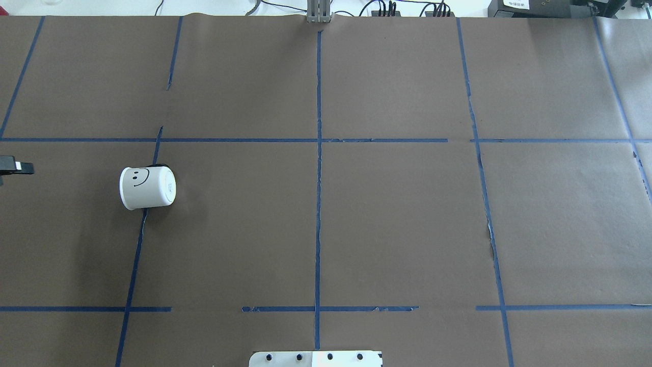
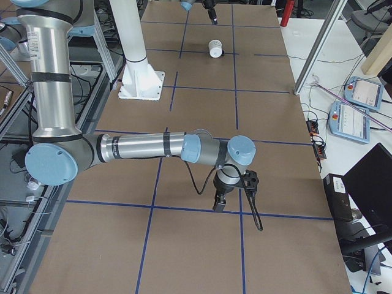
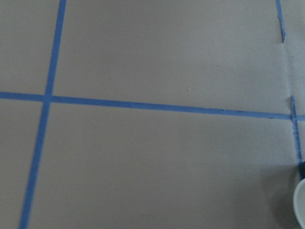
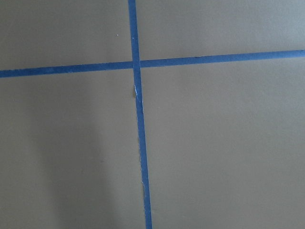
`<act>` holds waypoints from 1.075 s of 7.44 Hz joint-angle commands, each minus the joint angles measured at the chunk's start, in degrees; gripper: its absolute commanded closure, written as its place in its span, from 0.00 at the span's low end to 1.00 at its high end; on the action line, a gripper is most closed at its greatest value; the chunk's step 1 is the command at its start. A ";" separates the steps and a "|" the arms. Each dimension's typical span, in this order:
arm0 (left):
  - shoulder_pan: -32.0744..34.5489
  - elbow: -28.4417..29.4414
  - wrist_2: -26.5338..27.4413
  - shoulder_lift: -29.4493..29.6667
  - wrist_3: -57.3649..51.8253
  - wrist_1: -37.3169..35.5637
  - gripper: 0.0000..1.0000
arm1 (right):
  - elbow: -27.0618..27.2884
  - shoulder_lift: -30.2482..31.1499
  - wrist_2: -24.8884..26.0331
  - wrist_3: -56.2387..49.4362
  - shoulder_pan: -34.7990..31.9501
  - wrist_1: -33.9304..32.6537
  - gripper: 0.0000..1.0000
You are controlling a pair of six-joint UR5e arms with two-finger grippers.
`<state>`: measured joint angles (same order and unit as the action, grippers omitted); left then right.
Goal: Flip mug
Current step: 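Reach the left gripper toward the sideways white mug's rim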
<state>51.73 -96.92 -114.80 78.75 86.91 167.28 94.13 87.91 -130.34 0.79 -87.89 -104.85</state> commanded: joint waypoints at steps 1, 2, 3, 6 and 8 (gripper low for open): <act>-7.23 5.28 13.40 5.16 13.42 15.18 0.00 | 0.00 -0.02 0.00 0.00 0.00 0.00 0.00; -10.21 12.56 18.16 8.58 14.42 22.58 0.00 | 0.00 -0.02 0.00 0.00 0.00 0.00 0.00; -11.72 15.41 19.08 11.32 14.61 24.91 0.00 | 0.00 -0.02 0.00 0.00 0.00 0.00 0.00; -13.93 18.68 20.23 15.46 15.66 25.37 0.15 | 0.00 -0.02 0.00 0.00 0.00 0.00 0.00; -14.11 18.78 18.58 15.74 15.40 28.78 1.00 | 0.00 -0.02 0.00 0.00 0.00 0.00 0.00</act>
<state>37.77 -78.45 -95.07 94.13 102.47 194.12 94.13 87.90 -130.34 0.79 -87.89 -104.85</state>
